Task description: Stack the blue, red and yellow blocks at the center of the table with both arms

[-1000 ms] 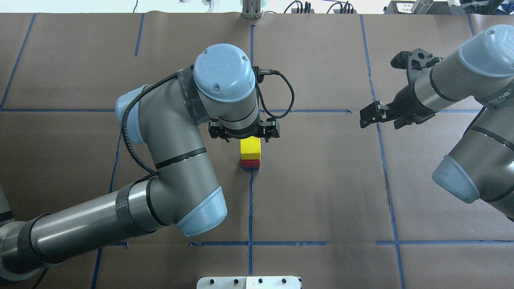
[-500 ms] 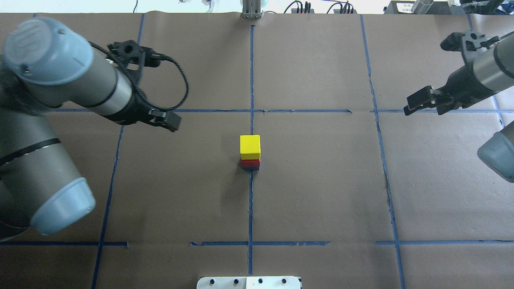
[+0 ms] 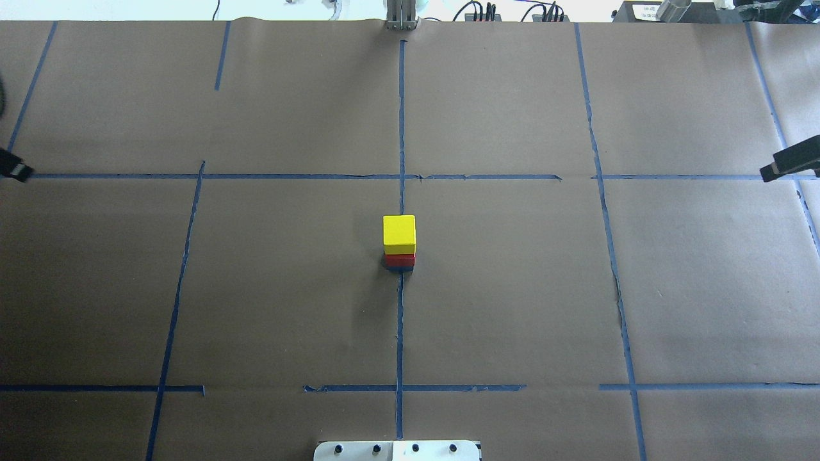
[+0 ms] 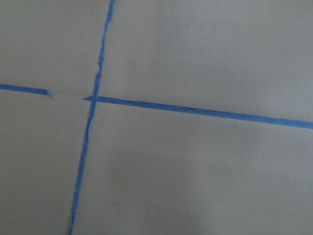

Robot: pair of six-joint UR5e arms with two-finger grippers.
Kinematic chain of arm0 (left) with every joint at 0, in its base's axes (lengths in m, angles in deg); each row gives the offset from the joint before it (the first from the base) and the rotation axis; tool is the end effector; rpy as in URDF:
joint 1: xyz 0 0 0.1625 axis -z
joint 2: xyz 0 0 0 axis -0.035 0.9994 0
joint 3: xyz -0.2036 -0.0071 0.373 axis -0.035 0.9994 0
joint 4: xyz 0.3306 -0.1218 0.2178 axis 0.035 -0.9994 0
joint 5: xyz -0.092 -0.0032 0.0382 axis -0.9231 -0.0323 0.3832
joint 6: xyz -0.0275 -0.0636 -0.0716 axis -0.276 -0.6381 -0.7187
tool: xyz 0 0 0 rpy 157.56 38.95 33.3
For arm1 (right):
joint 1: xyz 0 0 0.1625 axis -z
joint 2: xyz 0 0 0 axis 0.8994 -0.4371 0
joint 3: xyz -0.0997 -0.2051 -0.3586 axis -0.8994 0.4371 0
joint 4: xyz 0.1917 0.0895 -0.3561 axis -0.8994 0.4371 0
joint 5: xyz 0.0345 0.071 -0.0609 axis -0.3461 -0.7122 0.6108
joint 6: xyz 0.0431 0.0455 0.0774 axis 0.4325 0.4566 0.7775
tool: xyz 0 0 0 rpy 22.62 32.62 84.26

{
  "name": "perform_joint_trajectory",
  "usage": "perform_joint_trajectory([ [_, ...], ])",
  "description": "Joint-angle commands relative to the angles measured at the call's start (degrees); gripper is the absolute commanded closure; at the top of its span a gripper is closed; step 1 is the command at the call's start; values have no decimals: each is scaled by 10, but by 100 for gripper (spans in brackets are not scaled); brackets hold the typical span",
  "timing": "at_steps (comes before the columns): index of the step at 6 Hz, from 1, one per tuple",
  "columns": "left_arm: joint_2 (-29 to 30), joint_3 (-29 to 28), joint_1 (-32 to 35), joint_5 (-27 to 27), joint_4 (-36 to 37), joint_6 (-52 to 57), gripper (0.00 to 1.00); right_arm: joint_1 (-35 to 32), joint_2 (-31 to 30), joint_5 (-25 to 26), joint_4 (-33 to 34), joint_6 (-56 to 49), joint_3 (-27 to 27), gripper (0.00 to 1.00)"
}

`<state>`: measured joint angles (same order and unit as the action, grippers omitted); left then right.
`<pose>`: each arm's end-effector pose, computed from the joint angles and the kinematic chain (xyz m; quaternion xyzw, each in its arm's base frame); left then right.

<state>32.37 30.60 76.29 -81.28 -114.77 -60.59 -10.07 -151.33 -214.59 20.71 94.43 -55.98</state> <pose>0.0688 -0.4885 0.4296 0.1078 0.3767 0.1738 0.9035 -0.0664 -0.4616 0.4746 0.0776 -0.4240 -0.0425 0.9013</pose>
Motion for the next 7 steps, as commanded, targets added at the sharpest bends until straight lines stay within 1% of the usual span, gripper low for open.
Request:
perform_joint_trajectory([
  [1,-46,-138,164,-48,2,178,0,-55,-50,-6,29,-111,4,0],
  [2,-50,-187,172,-49,-4,184,0,-66,-77,-9,50,-147,4,0],
  [3,-54,-199,177,-48,-4,182,0,-80,-103,-9,49,-153,0,0],
  [4,-54,-213,177,-49,-5,179,0,-80,-116,-8,42,-154,-1,0],
  [5,-55,-214,179,-50,-5,183,0,-79,-117,-8,42,-154,11,0],
  [6,-69,-210,180,-49,-12,185,0,-80,-113,-6,42,-180,32,0],
  [7,-86,-208,181,-49,-53,185,0,-115,-106,-10,44,-256,67,0],
])
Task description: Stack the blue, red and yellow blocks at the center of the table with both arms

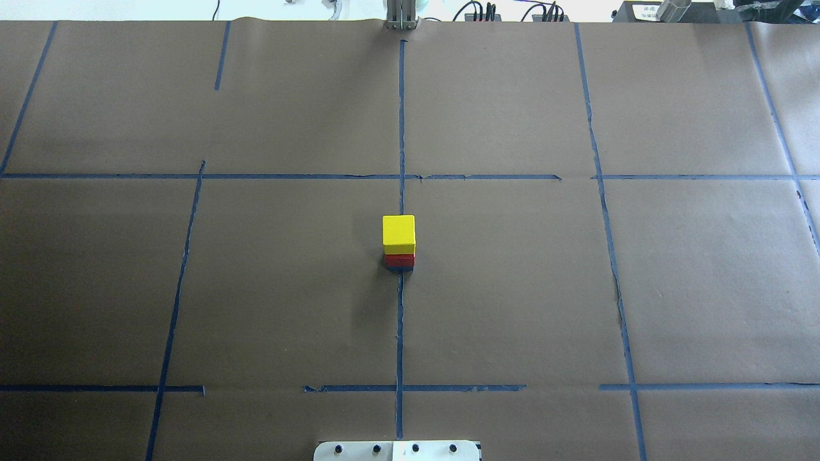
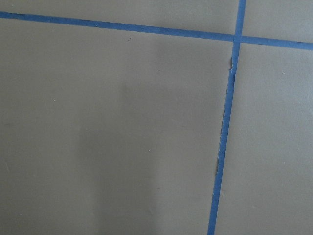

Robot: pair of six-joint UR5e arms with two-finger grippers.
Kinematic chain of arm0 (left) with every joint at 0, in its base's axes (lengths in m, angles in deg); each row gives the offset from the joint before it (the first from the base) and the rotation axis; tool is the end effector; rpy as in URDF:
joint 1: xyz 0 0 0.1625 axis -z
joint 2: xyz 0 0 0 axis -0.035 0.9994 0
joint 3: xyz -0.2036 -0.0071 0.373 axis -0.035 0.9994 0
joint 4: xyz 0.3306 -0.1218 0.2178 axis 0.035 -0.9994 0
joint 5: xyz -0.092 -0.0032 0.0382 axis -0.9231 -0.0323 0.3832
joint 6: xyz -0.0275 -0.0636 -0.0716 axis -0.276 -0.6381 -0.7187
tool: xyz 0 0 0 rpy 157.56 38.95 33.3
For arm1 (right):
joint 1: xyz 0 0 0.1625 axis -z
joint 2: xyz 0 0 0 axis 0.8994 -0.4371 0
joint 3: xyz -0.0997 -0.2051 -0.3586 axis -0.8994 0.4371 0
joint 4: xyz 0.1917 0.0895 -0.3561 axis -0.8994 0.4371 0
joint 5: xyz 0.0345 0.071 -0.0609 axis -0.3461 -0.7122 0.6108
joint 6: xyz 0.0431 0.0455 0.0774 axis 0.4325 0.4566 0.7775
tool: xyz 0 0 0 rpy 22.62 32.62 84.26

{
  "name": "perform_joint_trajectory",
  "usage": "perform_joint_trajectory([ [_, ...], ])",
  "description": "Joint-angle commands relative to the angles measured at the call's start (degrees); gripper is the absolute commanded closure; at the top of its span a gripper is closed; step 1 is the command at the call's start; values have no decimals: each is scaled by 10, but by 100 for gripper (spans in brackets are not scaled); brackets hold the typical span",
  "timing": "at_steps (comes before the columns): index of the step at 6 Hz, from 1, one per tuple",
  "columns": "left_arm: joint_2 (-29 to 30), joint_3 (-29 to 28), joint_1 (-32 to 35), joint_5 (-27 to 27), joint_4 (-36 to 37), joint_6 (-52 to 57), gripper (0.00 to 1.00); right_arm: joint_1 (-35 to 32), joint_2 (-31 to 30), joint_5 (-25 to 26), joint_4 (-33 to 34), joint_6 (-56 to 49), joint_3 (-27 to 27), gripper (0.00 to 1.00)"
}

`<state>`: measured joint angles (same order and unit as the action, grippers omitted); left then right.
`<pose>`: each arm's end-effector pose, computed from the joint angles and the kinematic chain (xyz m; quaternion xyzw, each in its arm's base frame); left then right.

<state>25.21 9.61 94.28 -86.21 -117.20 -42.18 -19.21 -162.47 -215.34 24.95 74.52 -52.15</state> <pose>-0.0782 -0.4567 0.6561 0.0226 0.4025 0.0947 0.9102 0.0154 -0.3935 0.5988 0.0278 -0.3952 -0.0641 0.9160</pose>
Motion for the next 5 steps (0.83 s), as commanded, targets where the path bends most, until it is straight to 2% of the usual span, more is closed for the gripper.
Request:
perform_joint_trajectory([
  [1,-16,1,2,3,-34,-9,0,-42,3,-6,3,-67,46,0],
  [3,-8,14,2,5,-33,-90,0,-44,3,-20,-1,-67,76,0],
  [5,-24,53,1,10,-27,-91,0,-44,17,-16,-3,-70,65,0],
])
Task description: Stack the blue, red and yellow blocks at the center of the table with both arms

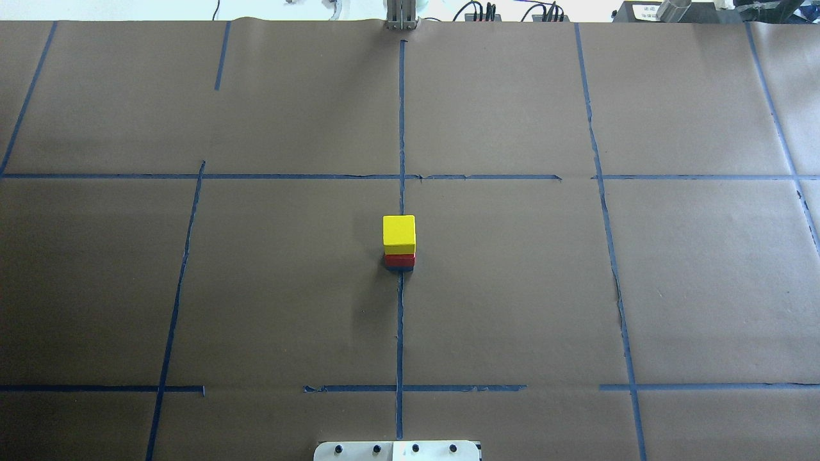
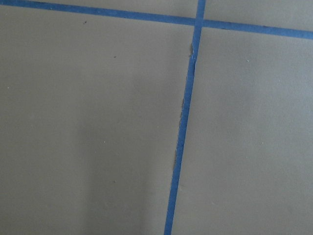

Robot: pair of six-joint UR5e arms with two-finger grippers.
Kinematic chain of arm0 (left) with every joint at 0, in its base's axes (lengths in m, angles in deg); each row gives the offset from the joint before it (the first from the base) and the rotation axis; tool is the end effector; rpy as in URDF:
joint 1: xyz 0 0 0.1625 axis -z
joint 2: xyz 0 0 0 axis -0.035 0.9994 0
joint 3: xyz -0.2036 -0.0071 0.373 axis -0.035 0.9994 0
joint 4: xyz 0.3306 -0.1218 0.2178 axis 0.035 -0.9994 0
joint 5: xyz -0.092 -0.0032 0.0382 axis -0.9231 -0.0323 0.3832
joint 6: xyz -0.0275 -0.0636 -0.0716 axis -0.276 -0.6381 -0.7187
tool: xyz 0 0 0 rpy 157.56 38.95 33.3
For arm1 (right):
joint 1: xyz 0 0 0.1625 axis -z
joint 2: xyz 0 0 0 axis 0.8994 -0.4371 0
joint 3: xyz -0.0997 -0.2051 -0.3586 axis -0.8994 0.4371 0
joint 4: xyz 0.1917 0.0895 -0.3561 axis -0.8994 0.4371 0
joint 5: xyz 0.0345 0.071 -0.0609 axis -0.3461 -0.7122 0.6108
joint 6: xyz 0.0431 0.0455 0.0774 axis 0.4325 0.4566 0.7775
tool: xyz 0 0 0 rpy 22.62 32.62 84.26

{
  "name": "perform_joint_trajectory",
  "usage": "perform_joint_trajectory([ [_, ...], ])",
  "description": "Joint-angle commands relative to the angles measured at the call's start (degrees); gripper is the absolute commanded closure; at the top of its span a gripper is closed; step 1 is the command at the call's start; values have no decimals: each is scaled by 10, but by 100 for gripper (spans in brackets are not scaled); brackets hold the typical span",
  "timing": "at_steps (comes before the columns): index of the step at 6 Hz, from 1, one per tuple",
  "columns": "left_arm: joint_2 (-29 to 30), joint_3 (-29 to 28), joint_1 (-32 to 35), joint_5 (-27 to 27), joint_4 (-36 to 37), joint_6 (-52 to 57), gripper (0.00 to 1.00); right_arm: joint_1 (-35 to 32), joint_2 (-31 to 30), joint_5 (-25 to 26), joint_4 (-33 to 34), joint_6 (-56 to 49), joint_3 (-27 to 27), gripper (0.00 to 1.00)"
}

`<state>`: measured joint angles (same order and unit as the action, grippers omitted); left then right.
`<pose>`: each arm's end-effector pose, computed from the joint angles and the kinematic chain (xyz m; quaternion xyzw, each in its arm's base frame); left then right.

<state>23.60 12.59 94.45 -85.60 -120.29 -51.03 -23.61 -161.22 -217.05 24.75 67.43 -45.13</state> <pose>-0.0800 -0.4499 0.6391 0.0272 0.3954 0.0387 0.9173 0.0434 -0.3951 0.6485 0.0229 -0.4060 -0.0665 0.9112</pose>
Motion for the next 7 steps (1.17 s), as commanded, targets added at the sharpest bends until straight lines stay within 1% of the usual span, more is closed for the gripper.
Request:
perform_joint_trajectory([
  [1,-9,36,-2,18,6,0,0,0,6,9,-1,1,-3,0],
  [4,-18,38,-5,17,37,-7,0,0,3,9,-1,4,-9,0],
  [7,-43,47,-5,12,22,-15,0,0,1,21,2,25,-27,0],
])
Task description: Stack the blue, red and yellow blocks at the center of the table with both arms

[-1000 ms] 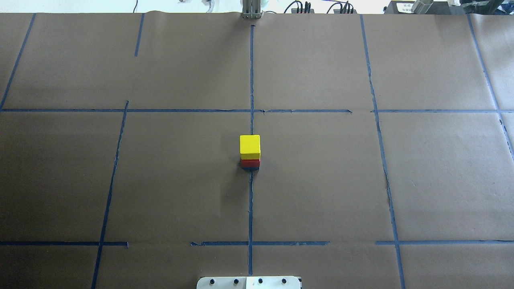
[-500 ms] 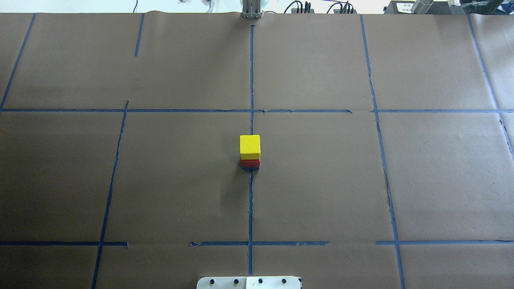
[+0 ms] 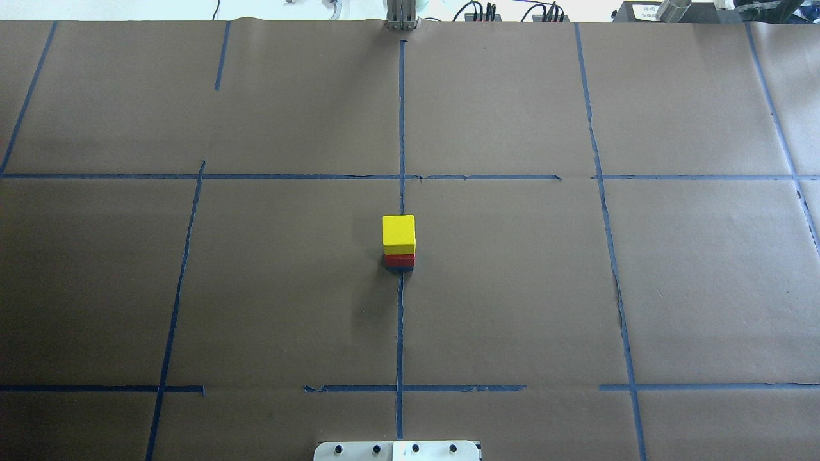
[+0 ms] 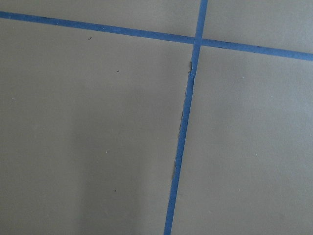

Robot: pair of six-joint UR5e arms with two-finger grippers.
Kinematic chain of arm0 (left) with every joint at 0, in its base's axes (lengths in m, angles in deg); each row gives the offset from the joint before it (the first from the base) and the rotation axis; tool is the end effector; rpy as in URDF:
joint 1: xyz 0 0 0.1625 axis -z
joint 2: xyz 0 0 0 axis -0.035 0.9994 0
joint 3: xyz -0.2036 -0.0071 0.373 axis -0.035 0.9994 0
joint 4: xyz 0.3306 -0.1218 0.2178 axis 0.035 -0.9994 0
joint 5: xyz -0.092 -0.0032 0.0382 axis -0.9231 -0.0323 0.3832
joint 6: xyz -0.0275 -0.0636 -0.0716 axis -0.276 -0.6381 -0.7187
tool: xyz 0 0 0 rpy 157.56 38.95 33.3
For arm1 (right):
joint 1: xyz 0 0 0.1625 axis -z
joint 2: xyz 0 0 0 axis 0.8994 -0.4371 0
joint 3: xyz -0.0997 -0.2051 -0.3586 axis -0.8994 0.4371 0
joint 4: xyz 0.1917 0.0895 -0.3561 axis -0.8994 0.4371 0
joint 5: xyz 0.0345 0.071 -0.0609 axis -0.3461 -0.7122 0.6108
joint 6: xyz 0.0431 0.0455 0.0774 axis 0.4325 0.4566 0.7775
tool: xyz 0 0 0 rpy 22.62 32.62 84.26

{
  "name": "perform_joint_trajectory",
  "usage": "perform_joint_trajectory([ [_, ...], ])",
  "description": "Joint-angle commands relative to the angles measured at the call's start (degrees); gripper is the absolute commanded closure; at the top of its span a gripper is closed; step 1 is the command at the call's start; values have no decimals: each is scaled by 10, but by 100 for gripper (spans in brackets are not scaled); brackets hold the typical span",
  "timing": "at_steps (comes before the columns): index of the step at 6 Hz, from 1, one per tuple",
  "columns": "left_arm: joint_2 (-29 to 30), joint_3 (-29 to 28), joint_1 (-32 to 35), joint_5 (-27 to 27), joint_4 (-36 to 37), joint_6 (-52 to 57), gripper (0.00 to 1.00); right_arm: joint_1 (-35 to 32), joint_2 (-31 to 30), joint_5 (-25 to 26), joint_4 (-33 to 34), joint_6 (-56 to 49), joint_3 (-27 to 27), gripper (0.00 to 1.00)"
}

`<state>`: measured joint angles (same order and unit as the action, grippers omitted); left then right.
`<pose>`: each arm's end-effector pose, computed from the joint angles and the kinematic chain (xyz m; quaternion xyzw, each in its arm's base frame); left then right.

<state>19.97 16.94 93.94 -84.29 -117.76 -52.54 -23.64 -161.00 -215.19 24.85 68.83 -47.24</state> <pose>-0.0766 -0.4213 0.6357 0.0049 0.3863 0.0248 0.9220 0.0456 -0.3994 0.6313 0.0358 -0.3909 -0.0628 0.9176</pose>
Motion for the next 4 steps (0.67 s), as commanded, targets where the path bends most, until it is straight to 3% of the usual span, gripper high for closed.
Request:
perform_joint_trajectory([
  [1,-6,-1,0,-3,-6,2,0,0,-2,10,1,11,-3,0],
  [4,-12,2,-1,3,-35,1,0,0,-3,19,1,11,0,0],
])
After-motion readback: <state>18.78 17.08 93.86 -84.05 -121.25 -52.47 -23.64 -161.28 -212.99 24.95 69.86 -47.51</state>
